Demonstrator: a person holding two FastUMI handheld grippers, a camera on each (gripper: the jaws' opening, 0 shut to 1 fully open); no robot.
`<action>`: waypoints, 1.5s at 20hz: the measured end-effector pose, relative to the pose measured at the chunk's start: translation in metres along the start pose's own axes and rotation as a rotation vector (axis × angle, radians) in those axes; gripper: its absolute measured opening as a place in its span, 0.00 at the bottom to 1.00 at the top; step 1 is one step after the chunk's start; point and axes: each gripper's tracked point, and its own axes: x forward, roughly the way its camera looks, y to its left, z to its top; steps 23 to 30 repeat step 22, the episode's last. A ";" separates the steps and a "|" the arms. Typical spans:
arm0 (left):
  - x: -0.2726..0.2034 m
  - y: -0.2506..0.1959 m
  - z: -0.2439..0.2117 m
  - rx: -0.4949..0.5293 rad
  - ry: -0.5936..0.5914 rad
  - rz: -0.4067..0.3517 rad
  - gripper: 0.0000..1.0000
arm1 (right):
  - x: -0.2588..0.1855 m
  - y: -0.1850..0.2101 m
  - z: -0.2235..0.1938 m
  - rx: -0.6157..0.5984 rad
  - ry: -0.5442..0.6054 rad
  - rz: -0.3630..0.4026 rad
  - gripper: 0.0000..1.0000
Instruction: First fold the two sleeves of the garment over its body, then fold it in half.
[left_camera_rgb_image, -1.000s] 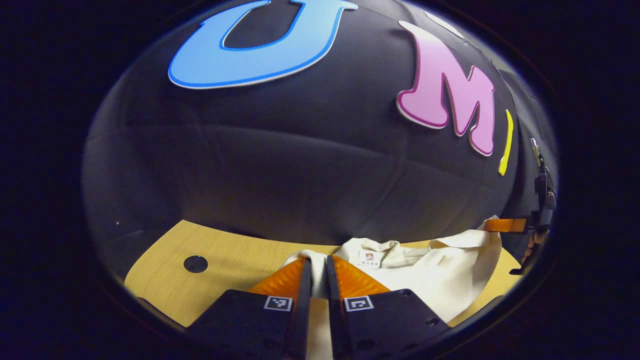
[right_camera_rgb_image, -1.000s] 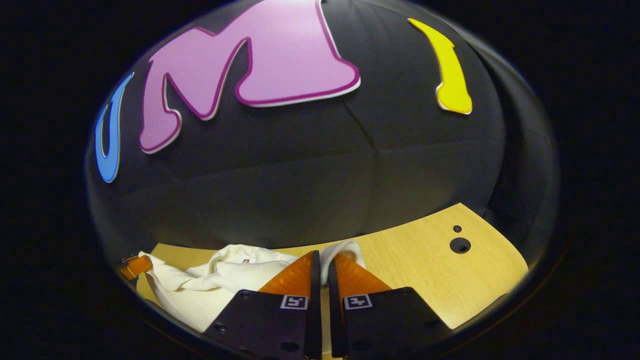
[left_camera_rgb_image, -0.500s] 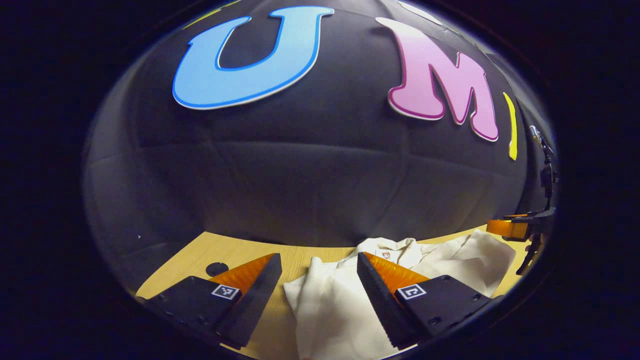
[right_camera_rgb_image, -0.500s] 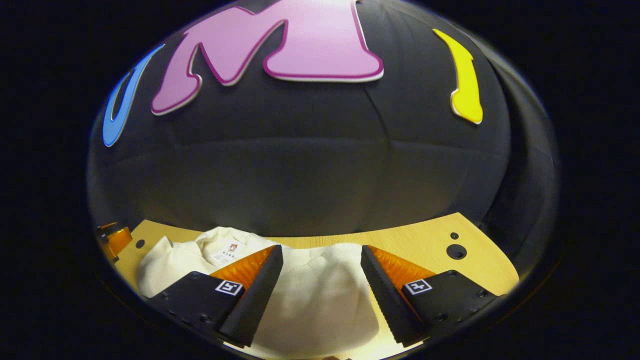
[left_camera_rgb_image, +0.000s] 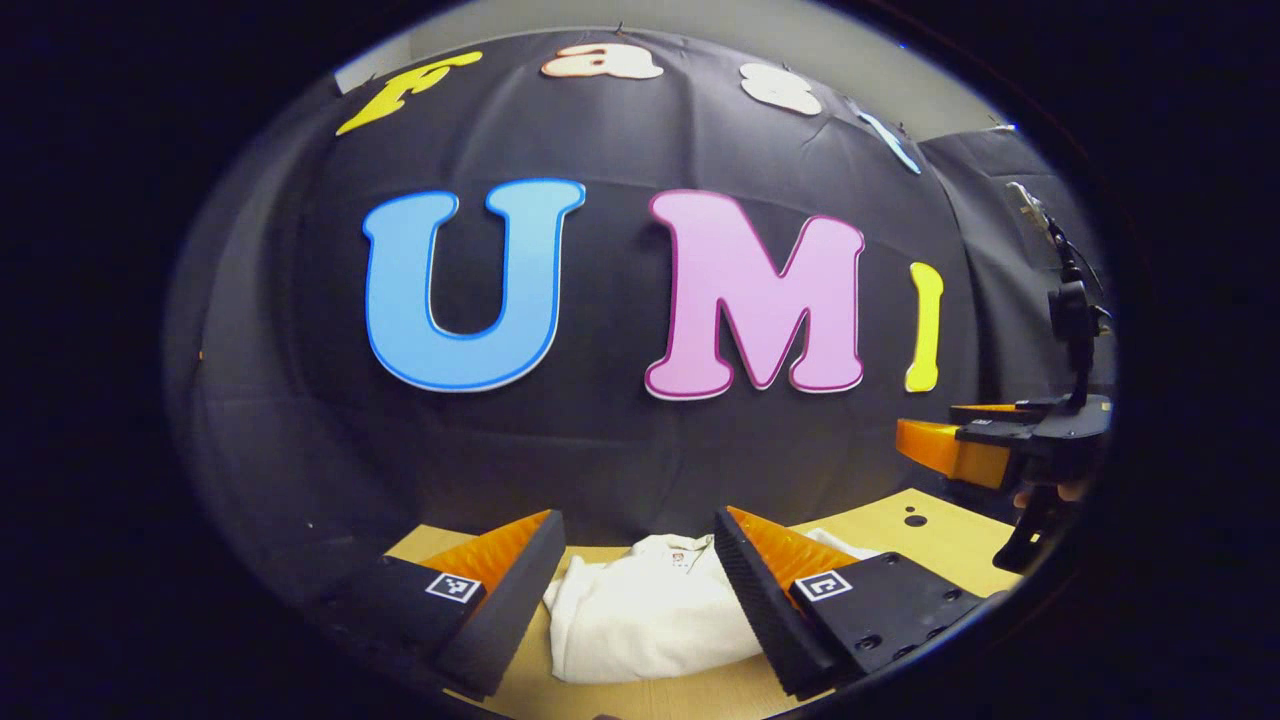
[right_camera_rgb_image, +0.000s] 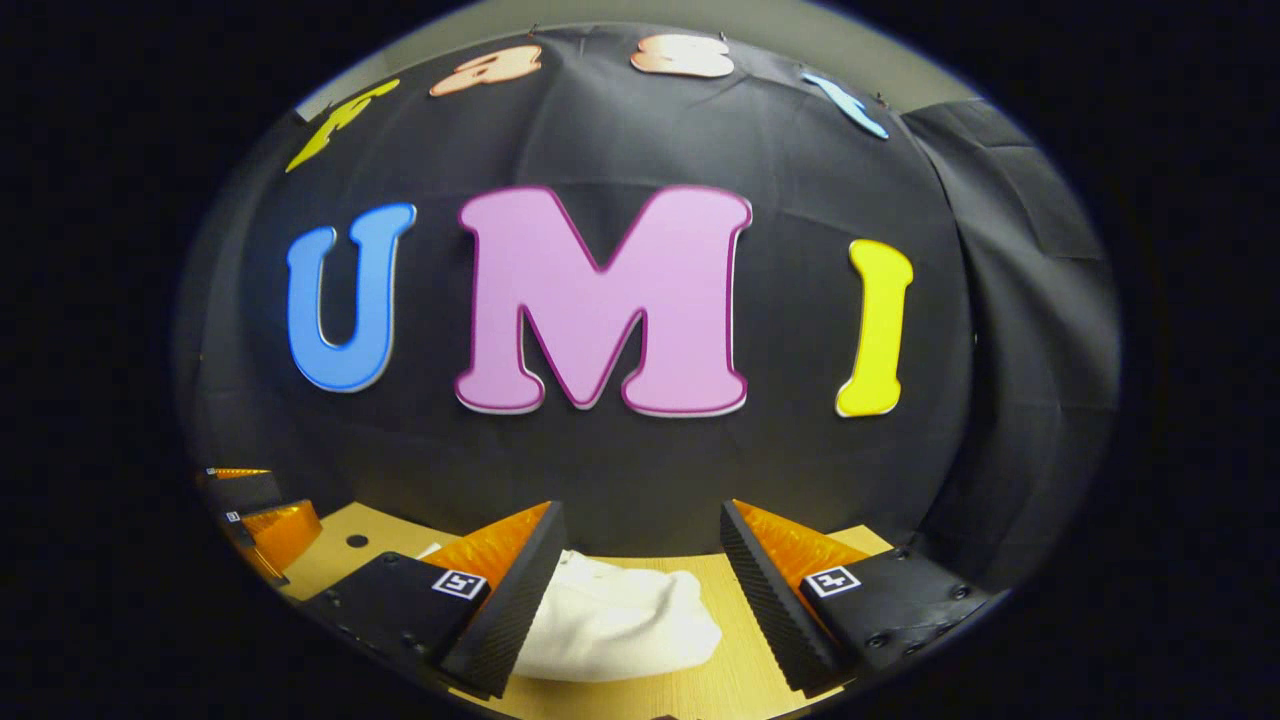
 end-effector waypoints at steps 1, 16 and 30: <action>-0.018 -0.002 0.018 0.006 -0.022 -0.001 0.98 | -0.018 0.000 0.015 0.011 -0.022 -0.006 0.99; -0.245 -0.013 0.092 -0.129 -0.114 0.040 0.96 | -0.221 0.015 0.122 -0.032 -0.174 0.025 0.98; -0.283 0.004 0.088 -0.146 -0.140 0.077 0.96 | -0.262 0.022 0.134 -0.092 -0.272 0.050 0.97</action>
